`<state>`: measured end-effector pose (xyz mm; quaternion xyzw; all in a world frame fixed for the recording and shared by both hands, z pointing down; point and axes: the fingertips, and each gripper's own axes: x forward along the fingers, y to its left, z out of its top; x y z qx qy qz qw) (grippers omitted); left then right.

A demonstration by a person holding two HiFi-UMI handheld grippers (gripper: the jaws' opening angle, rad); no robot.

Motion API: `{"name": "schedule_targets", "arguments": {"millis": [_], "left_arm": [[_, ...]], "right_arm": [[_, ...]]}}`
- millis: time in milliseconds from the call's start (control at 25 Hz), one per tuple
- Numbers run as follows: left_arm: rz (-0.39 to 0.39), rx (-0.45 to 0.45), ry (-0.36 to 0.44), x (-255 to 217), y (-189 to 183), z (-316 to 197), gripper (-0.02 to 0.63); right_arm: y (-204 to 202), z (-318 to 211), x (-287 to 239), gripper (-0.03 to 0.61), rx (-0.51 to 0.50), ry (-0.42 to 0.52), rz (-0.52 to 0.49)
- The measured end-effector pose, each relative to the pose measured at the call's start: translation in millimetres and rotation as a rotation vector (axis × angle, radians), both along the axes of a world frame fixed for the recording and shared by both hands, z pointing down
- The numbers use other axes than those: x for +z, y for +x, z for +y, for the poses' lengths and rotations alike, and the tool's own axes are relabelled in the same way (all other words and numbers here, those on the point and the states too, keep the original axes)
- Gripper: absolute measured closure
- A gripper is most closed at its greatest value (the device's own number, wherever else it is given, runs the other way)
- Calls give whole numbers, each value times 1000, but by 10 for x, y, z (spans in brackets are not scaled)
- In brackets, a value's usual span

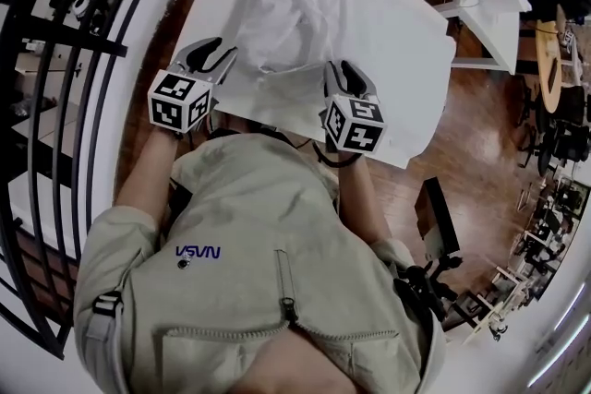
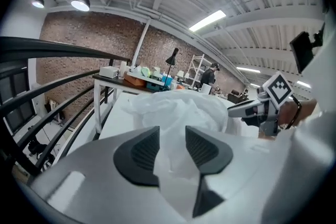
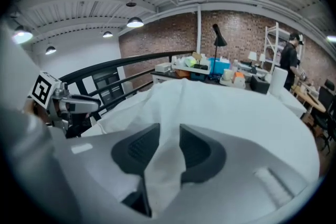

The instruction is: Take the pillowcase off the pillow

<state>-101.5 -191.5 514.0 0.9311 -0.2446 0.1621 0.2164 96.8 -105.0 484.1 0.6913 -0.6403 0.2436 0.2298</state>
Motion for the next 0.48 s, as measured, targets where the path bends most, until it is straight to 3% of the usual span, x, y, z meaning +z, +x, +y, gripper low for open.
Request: {"name": "schedule_targets", "arguments": {"millis": [120,320,480], "left_arm": [[17,31,35,-203,141,-98,419],[29,75,119,-460,488,-322,419],[21,93,111,-385,724,-440,413]], "right_arm": [[-75,-35,-216,457,-33,44,36],[-141,-330,-569,457,-72,140,65],[-313,-677,-694,457,-160,161,114]]}}
